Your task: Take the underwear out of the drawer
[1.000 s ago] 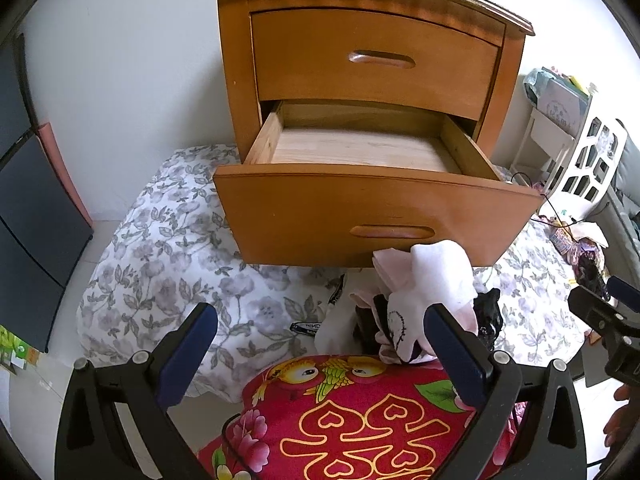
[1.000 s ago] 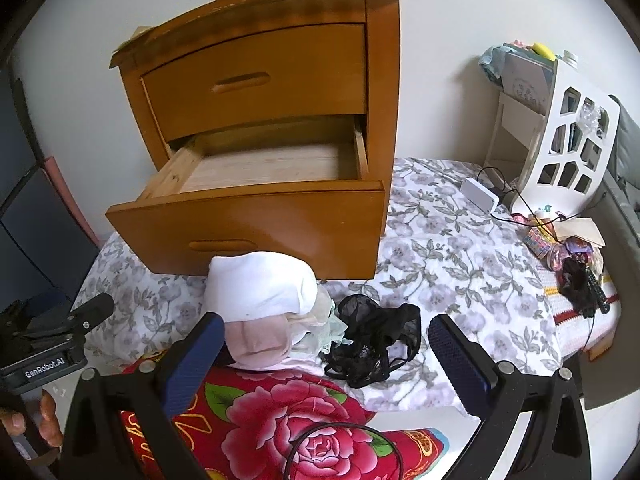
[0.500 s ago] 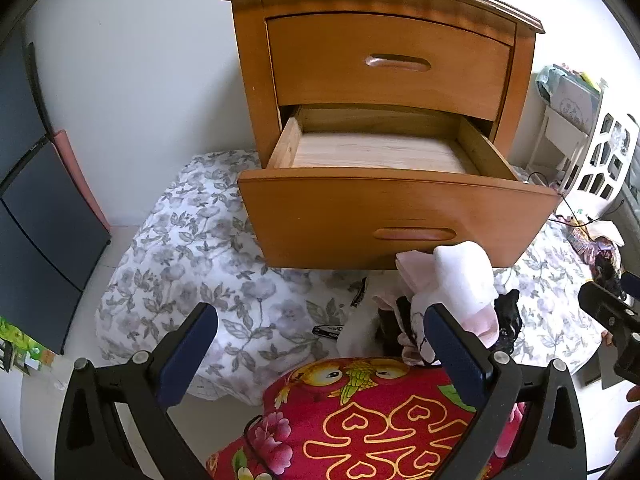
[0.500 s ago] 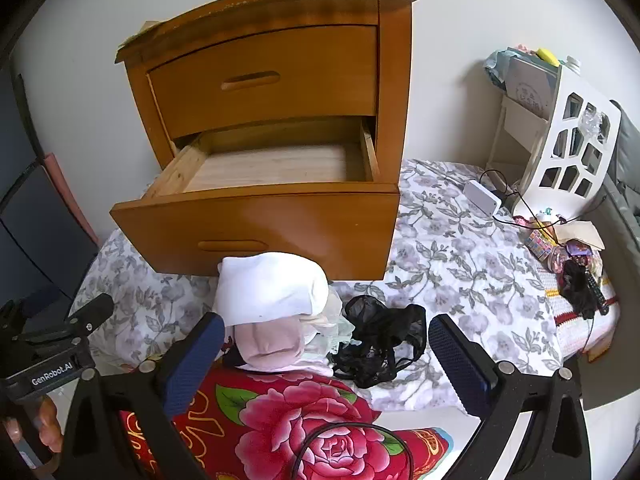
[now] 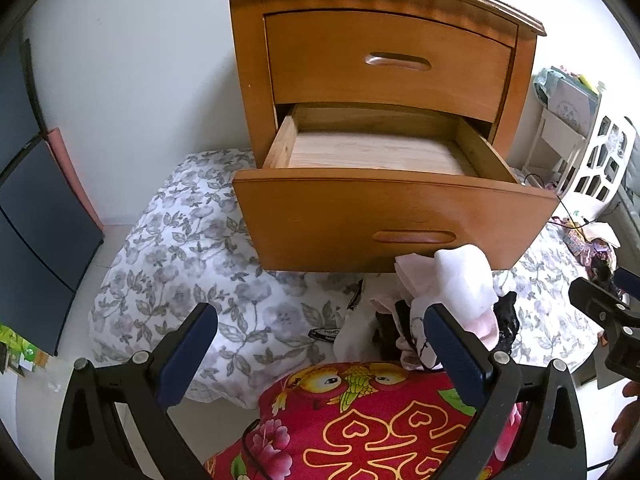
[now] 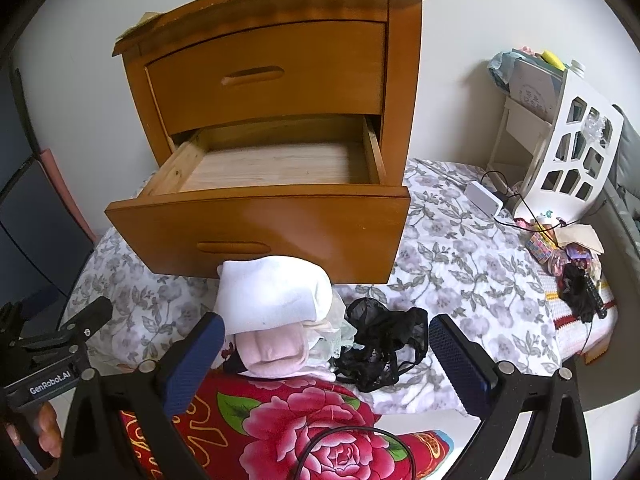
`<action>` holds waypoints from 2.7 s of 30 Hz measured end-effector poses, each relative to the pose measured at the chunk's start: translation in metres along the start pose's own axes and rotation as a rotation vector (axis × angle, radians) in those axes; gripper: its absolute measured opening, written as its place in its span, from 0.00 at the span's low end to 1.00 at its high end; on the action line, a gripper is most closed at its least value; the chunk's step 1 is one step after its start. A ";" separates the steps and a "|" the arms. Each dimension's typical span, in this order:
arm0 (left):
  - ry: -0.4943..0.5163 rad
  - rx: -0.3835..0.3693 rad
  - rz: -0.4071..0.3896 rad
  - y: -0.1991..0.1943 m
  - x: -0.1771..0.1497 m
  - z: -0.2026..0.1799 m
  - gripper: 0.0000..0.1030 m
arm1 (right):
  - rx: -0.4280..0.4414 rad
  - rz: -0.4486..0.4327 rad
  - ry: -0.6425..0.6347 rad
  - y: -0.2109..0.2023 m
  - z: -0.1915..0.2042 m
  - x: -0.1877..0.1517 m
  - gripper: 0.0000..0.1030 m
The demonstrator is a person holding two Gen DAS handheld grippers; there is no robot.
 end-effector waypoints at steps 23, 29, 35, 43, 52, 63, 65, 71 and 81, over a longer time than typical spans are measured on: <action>0.002 -0.009 0.033 0.014 0.005 0.001 1.00 | -0.013 0.015 0.013 0.014 -0.005 0.006 1.00; 0.005 -0.009 0.033 0.014 0.005 0.000 1.00 | -0.012 0.018 0.015 0.016 -0.006 0.006 1.00; 0.005 -0.008 0.037 0.014 0.004 -0.001 1.00 | -0.015 0.018 0.014 0.016 -0.006 0.006 1.00; 0.007 -0.006 0.033 0.013 0.004 -0.001 1.00 | -0.021 0.004 0.006 0.012 -0.004 0.007 1.00; 0.020 -0.009 0.032 0.011 0.003 -0.005 1.00 | -0.030 -0.011 0.003 0.007 -0.005 0.007 1.00; 0.027 -0.010 0.043 0.013 0.002 -0.007 1.00 | -0.021 -0.017 -0.004 0.008 -0.003 0.006 1.00; 0.025 -0.014 0.045 0.013 0.002 -0.007 1.00 | -0.020 -0.016 -0.004 0.008 -0.003 0.006 1.00; 0.028 -0.008 0.042 0.013 0.001 -0.007 1.00 | -0.021 -0.016 -0.004 0.008 -0.003 0.006 1.00; 0.027 -0.007 0.038 0.012 0.002 -0.006 1.00 | -0.021 -0.015 -0.005 0.008 -0.002 0.007 1.00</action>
Point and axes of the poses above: each gripper's, at about its wrist camera, not at the fingertips, and y roughly the way its jaws point, z to its left, x to its top, the point moved 6 cm from there along y, roughly the way its jaws point, and after that the axes turned 12 degrees about z, right-handed, at the moved point
